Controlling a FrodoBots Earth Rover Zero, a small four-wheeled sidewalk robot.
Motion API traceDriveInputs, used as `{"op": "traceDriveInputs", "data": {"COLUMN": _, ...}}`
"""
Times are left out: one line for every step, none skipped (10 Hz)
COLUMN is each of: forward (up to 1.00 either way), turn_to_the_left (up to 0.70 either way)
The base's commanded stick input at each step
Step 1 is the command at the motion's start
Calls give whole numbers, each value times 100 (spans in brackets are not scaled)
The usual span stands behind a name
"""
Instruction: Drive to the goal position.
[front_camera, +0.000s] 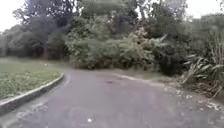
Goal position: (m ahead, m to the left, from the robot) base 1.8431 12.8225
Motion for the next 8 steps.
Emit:
{"op": "traceDriveInputs", "data": {"forward": 70, "turn_to_the_left": 0}}
{"op": "traceDriveInputs", "data": {"forward": 70, "turn_to_the_left": 0}}
{"op": "traceDriveInputs", "data": {"forward": 70, "turn_to_the_left": 0}}
{"op": "traceDriveInputs", "data": {"forward": 70, "turn_to_the_left": 0}}
{"op": "traceDriveInputs", "data": {"forward": 70, "turn_to_the_left": 0}}
{"op": "traceDriveInputs", "data": {"forward": 70, "turn_to_the_left": 0}}
{"op": "traceDriveInputs", "data": {"forward": 70, "turn_to_the_left": 0}}
{"op": "traceDriveInputs", "data": {"forward": 70, "turn_to_the_left": 0}}
